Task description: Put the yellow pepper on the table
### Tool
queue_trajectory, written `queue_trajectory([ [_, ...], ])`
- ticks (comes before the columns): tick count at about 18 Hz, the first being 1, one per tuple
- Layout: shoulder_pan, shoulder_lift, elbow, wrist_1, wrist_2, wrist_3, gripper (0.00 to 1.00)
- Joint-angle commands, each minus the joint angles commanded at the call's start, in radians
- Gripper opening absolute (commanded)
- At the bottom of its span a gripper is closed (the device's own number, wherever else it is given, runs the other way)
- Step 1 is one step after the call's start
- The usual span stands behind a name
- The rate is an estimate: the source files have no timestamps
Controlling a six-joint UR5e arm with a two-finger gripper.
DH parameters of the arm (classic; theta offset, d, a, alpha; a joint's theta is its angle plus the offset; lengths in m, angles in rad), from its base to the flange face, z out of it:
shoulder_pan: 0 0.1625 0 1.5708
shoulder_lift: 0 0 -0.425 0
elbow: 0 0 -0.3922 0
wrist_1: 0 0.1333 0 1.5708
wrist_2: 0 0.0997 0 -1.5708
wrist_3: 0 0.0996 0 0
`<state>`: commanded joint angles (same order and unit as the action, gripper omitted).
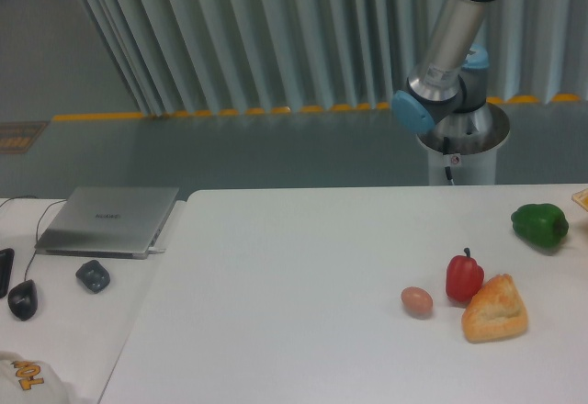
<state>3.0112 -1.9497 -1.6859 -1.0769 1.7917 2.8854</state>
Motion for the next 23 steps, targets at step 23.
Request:
queue_trajectory([
  [23, -0.242, 0.107, 0.178, -0.253, -0.255, -0.79, 0.22],
])
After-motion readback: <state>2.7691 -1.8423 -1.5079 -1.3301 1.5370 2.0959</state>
